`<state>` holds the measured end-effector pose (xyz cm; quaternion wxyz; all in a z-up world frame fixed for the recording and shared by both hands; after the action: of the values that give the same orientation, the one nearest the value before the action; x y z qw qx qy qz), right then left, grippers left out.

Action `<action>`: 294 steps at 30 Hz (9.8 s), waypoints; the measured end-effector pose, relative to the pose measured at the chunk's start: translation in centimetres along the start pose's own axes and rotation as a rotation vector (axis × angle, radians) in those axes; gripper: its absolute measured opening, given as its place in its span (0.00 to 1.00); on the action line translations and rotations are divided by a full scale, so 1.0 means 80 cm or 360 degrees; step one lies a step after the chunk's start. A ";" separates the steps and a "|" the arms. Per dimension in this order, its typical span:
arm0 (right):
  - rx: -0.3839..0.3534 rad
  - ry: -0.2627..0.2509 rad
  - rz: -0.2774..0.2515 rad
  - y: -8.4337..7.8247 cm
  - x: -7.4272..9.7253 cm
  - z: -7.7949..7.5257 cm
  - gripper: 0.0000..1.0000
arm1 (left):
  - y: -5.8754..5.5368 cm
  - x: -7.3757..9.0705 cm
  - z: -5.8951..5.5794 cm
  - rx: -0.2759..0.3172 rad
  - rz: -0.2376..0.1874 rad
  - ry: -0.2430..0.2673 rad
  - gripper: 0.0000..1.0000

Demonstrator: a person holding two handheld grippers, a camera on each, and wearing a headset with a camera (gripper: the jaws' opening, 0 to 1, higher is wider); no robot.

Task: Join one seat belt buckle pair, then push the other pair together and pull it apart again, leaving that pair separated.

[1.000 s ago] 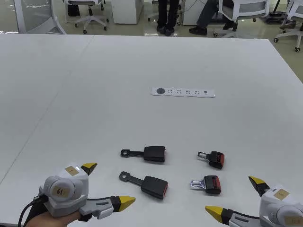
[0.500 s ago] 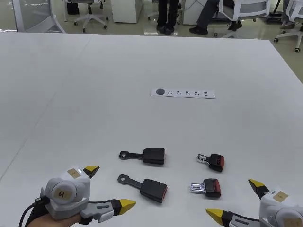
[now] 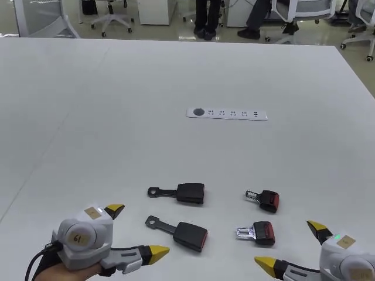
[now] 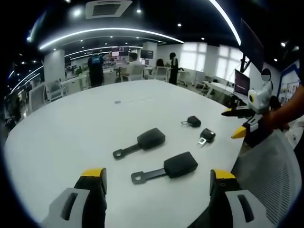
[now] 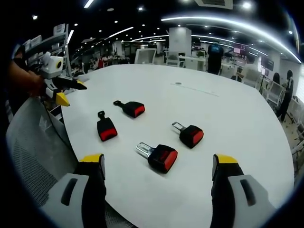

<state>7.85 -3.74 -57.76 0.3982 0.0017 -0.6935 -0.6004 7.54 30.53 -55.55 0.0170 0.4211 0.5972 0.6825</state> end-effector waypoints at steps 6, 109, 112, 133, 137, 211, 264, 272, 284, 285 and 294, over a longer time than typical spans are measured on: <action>0.0002 -0.0009 0.0003 0.001 -0.001 -0.002 0.93 | 0.000 -0.005 0.003 0.0001 0.0003 -0.0007 0.92; 0.0284 0.0399 0.0245 0.003 -0.048 0.001 0.78 | -0.001 -0.051 -0.014 -0.0450 0.0185 -0.0392 0.79; 0.0290 0.0420 0.0262 0.003 -0.054 0.000 0.78 | 0.001 -0.057 -0.016 -0.0486 0.0198 -0.0432 0.77; 0.0433 0.0582 0.0428 -0.006 -0.090 -0.013 0.76 | -0.016 -0.117 -0.028 -0.0850 0.0368 -0.0741 0.70; 0.0465 0.0617 0.0447 -0.009 -0.097 -0.020 0.74 | -0.019 -0.132 -0.033 -0.0934 0.0400 -0.0808 0.69; 0.0677 0.0795 0.0562 -0.012 -0.136 0.034 0.36 | -0.029 -0.160 -0.042 -0.0905 0.0483 -0.0825 0.35; 0.0631 0.0751 0.0509 0.001 -0.165 0.094 0.36 | -0.023 -0.168 -0.041 -0.1037 0.0614 -0.0944 0.34; 0.0610 0.0727 0.0504 0.002 -0.167 0.097 0.36 | -0.026 -0.170 -0.036 -0.1049 0.0632 -0.0972 0.34; 0.0634 0.0732 0.0496 0.001 -0.169 0.097 0.36 | -0.024 -0.171 -0.034 -0.1044 0.0623 -0.0971 0.34; 0.0640 0.0737 0.0497 0.002 -0.168 0.097 0.36 | -0.023 -0.171 -0.033 -0.1044 0.0620 -0.0973 0.34; 0.0663 0.0772 0.0473 -0.001 -0.167 0.095 0.36 | -0.024 -0.170 -0.030 -0.1048 0.0573 -0.1004 0.34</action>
<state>12.72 9.02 -64.92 0.6255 0.1246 -0.6790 -0.3637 13.97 22.02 -64.56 0.2110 0.6761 0.2331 0.6663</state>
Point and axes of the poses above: the centre of the closed fingertips' face, and the gripper's own axes: x roughly backward along the fingers, z roughly to its left, y roughly out of its top, the point moved 6 cm from there along x, roughly backward along the fingers, and after that the axes turned 2 degrees about -x, right-handed, at the moved point
